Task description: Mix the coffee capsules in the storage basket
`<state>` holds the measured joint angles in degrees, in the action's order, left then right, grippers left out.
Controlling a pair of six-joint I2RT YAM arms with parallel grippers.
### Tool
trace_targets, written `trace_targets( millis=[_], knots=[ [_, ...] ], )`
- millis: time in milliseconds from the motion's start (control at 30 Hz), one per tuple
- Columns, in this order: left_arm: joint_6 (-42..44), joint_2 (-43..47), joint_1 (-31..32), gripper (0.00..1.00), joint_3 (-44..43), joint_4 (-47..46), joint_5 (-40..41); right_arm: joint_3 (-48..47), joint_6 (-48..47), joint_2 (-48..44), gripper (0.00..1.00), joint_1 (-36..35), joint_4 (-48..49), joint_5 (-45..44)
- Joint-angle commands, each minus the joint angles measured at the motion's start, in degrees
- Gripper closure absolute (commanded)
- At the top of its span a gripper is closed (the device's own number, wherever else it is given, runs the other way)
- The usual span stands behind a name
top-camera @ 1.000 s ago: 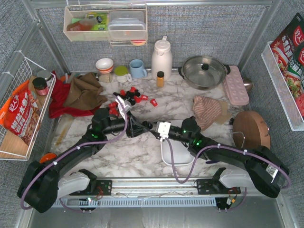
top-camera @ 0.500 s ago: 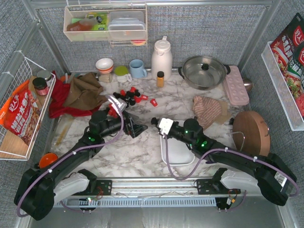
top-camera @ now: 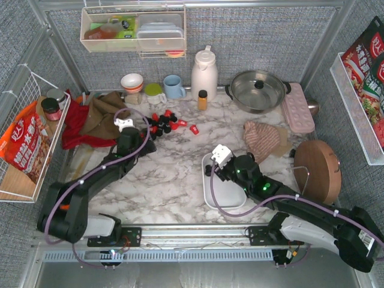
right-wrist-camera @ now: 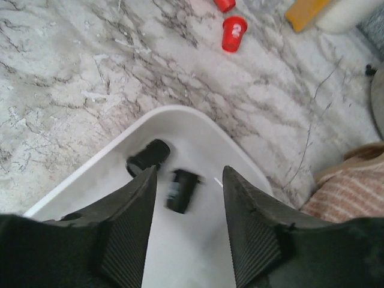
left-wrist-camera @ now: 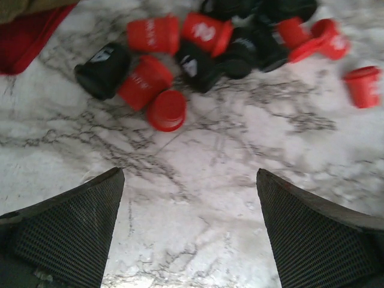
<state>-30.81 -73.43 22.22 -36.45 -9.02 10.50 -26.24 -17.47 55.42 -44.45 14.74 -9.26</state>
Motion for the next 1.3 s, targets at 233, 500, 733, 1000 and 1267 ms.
trace_targets(
  millis=[233,500,733,1000,1267],
  knots=[
    [0.8,-16.5,-3.1,0.24,-10.1,6.6,4.9,-1.8,9.0,0.5,0.39,0.2,-5.1,-2.1],
    [3.7,-22.0,-3.4,0.36,-14.7,7.1,6.2,-2.1,8.5,1.1,0.39,0.3,-4.9,0.7],
    [4.5,-25.3,-3.5,0.53,-17.2,6.9,5.0,-2.6,8.7,1.9,0.39,0.3,-4.8,2.2],
    [5.8,-23.5,-3.5,0.79,-17.2,6.6,-1.4,-1.6,8.1,0.9,0.38,0.3,-1.0,7.7],
    [10.2,-8.6,-1.8,0.78,-9.6,-3.1,-28.1,1.0,3.6,2.5,0.32,0.2,14.3,20.3]
  ],
)
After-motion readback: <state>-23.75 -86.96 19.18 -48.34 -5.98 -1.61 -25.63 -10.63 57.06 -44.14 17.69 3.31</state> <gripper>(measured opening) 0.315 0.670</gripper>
